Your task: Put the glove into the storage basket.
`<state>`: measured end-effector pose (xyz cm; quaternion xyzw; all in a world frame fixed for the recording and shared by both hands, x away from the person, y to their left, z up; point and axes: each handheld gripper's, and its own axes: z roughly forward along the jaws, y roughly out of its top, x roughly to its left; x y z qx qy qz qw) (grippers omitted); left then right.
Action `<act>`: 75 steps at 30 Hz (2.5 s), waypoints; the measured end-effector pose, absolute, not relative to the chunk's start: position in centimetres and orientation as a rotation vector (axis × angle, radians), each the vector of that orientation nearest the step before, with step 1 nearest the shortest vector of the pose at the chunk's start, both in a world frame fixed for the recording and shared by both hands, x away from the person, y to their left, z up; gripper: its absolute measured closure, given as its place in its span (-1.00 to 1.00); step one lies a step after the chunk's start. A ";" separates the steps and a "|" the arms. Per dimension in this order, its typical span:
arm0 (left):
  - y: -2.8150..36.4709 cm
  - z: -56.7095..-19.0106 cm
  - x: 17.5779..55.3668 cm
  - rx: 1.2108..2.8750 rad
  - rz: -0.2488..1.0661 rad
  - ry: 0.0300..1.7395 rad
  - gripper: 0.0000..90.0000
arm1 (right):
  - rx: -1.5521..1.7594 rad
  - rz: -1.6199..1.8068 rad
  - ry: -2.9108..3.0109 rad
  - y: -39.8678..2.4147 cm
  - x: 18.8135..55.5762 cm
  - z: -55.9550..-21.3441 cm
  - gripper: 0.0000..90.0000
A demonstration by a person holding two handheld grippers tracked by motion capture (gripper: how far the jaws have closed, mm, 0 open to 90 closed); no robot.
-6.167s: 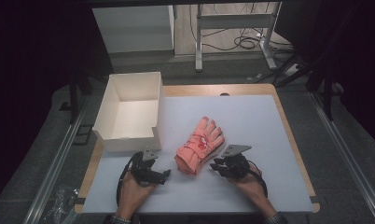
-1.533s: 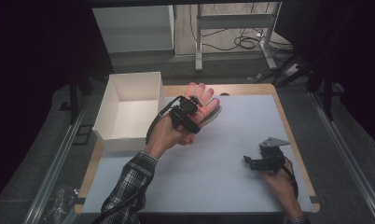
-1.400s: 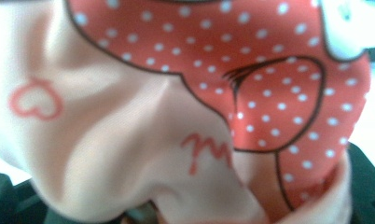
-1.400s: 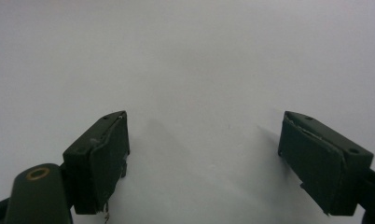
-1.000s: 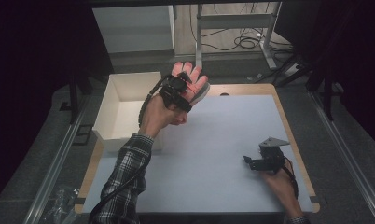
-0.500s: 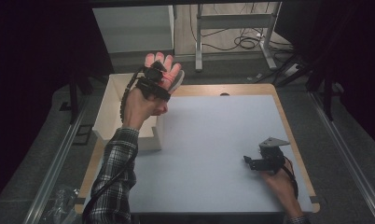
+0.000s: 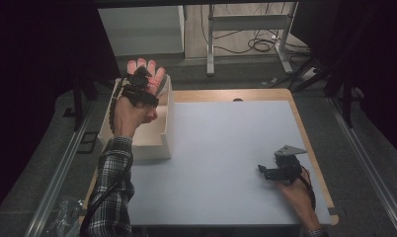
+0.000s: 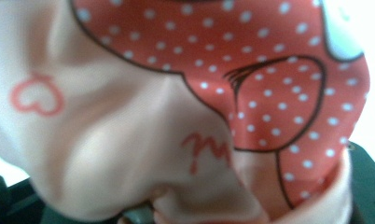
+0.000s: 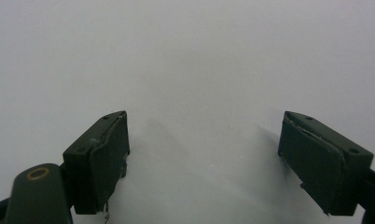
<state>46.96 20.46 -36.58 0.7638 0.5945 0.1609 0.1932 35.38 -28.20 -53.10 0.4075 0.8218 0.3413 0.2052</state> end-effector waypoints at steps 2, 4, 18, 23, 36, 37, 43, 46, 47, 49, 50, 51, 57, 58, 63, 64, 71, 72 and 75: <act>20.8 -37.3 47.1 2.138 0.450 1.683 -0.18 | 1.135 0.951 2.291 -28.2 35.4 -53.1 -0.63; 20.9 -38.1 47.3 2.136 0.442 1.695 -0.18 | 1.137 0.951 2.291 -28.2 35.4 -53.1 -0.63; 21.0 -44.4 49.4 2.137 0.377 1.762 -0.21 | 1.136 0.952 2.291 -28.2 35.4 -53.1 -0.63; 20.7 -46.2 50.0 2.157 0.351 1.774 -0.22 | 1.136 0.952 2.291 -28.2 35.4 -53.1 -0.63; 19.4 -49.9 51.8 2.192 0.227 1.797 -0.40 | 1.136 0.953 2.291 -28.2 35.4 -53.1 -0.63; 19.5 -50.1 51.9 2.170 0.186 1.816 -0.46 | 1.136 0.952 2.291 -28.2 35.4 -53.1 -0.63; 19.9 -50.1 52.0 2.190 0.160 1.827 -0.65 | 1.135 0.952 2.291 -28.2 35.4 -53.1 -0.63; 20.4 -49.6 51.8 2.177 0.143 1.796 -0.78 | 1.136 0.952 2.291 -28.2 35.4 -53.1 -0.63; 20.5 -49.4 51.7 2.163 0.133 1.788 -0.81 | 1.136 0.952 2.291 -28.2 35.4 -53.1 -0.63; 20.6 -48.9 51.6 2.139 0.123 1.772 -0.84 | 1.136 0.952 2.291 -28.2 35.4 -53.1 -0.63; 20.7 -48.7 51.5 2.139 0.128 1.765 -0.85 | 1.136 0.952 2.291 -28.2 35.4 -53.1 -0.63; 20.7 -48.4 51.4 2.140 0.131 1.761 -0.86 | 1.136 0.952 2.291 -28.2 35.4 -53.1 -0.63; 21.1 -47.0 50.8 2.130 0.150 1.737 -0.86 | 1.136 0.952 2.291 -28.2 35.4 -53.1 -0.63; 21.2 -46.8 50.6 2.124 0.154 1.730 -0.87 | 1.136 0.952 2.291 -28.2 35.4 -53.1 -0.63; 21.6 -46.2 50.2 2.099 0.144 1.707 -0.81 | 1.136 0.951 2.291 -28.2 35.4 -53.1 -0.63; 21.5 -46.1 50.1 2.126 0.136 1.686 -0.77 | 1.136 0.951 2.291 -28.2 35.4 -53.1 -0.63; 20.7 -46.3 50.0 2.141 0.134 1.624 -0.58 | 1.136 0.952 2.291 -28.2 35.4 -53.1 -0.63; 20.7 -46.2 50.0 2.133 0.131 1.611 -0.55 | 1.136 0.951 2.291 -28.2 35.4 -53.1 -0.63; 21.1 -46.1 50.1 2.119 0.124 1.633 -0.54 | 1.137 0.952 2.291 -28.2 35.4 -53.1 -0.63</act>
